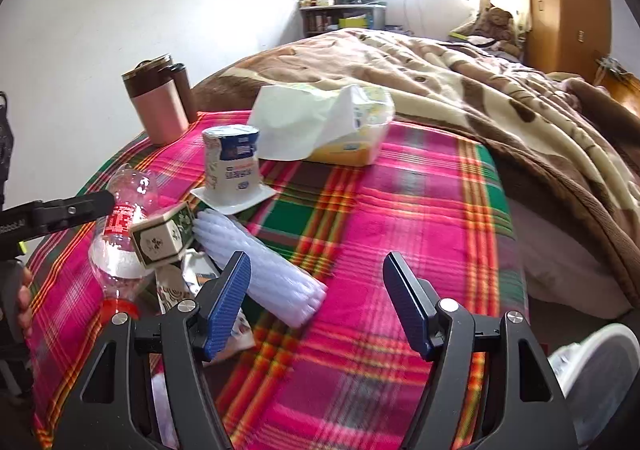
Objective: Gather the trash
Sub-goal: 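Grasp the clear Coca-Cola bottle with the left tool while the right tool grasps the white foam sleeve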
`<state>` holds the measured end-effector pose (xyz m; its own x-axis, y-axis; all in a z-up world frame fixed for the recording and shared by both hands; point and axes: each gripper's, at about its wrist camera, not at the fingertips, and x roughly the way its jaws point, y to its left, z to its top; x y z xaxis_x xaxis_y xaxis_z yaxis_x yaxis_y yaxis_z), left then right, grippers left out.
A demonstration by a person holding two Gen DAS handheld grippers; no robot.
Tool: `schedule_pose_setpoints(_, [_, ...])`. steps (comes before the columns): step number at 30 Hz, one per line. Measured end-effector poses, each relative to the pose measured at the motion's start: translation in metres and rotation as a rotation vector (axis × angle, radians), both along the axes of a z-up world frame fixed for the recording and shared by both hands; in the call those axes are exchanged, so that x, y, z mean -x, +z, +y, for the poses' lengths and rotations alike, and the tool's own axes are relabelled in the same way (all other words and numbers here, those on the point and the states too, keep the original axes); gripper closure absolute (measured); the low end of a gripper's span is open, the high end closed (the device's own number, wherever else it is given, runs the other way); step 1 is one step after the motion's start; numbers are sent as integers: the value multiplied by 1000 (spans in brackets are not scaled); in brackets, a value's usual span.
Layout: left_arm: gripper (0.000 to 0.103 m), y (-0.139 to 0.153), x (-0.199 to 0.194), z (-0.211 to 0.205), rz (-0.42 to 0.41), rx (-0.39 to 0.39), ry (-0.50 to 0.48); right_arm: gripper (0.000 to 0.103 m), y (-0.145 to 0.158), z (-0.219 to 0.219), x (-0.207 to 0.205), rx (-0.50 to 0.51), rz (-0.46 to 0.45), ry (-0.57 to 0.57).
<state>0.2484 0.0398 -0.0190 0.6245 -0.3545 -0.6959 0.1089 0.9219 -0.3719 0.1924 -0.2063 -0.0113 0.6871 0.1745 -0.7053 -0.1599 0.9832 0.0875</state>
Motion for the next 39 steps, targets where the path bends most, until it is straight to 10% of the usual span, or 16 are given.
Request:
schedule_pose_setpoints(16, [26,-20,-17,-7,108,-49,-68,33,-19,40,-21,26,114,233])
schedule_pose_setpoints(25, [26,-25,-15,2,127,-68,-76,33,-21,40,-19,47,115,180])
schedule_pose_setpoints(39, [40,-22,0,1,117,-75,-82,72,-13,37,-6,25,76,114])
